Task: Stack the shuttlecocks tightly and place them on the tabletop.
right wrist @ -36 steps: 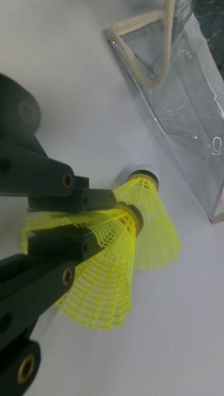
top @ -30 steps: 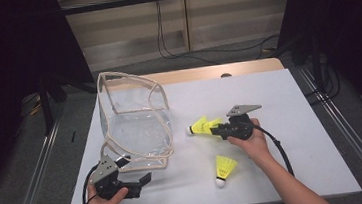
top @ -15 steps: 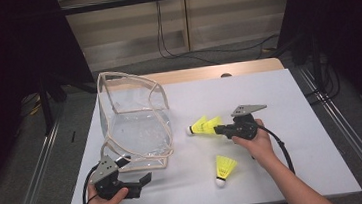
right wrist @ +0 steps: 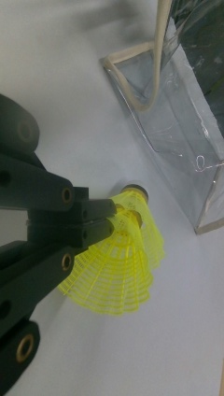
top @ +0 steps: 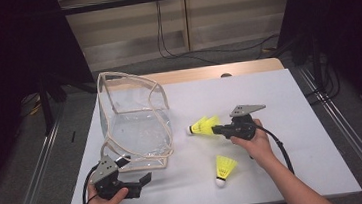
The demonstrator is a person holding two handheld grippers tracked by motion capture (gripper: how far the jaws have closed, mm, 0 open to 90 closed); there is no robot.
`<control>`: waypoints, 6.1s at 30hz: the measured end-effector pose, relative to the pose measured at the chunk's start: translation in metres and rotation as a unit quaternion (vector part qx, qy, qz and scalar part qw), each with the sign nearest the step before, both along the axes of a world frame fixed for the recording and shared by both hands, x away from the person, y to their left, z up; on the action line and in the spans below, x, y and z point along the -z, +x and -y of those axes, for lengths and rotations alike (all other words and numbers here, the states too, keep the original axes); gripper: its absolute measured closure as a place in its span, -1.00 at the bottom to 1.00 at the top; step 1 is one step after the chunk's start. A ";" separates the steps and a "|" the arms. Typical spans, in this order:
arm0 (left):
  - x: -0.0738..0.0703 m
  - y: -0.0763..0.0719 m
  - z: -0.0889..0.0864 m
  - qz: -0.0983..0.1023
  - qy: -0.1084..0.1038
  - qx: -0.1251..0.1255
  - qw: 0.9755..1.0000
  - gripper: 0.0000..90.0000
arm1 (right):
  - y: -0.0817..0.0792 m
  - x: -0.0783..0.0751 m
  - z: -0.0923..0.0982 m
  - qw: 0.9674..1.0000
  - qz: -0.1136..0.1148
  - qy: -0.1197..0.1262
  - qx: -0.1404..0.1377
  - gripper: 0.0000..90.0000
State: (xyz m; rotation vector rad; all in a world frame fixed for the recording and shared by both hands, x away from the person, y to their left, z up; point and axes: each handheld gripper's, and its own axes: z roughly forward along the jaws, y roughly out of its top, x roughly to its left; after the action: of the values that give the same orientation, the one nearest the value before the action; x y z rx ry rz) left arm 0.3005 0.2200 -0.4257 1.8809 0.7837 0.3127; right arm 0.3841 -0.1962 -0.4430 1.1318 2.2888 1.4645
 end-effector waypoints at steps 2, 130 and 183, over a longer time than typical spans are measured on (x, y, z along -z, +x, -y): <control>0.000 0.000 0.000 -0.001 -0.001 0.000 1.000 -0.93 | 0.001 0.001 0.000 1.000 -0.002 0.000 -0.001 1.00; -0.001 -0.001 0.003 0.003 0.000 0.001 1.000 -0.93 | -0.064 -0.022 0.036 0.999 0.024 0.009 0.031 -0.83; -0.001 -0.002 0.004 0.004 0.002 0.003 1.000 -0.93 | -0.083 -0.010 0.017 0.998 0.009 -0.009 -0.068 -0.59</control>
State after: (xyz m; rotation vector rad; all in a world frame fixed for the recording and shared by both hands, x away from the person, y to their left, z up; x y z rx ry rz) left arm 0.2988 0.2162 -0.4251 1.8849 0.7733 0.3179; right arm 0.3012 -0.2131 -0.4329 0.9723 2.4033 1.4911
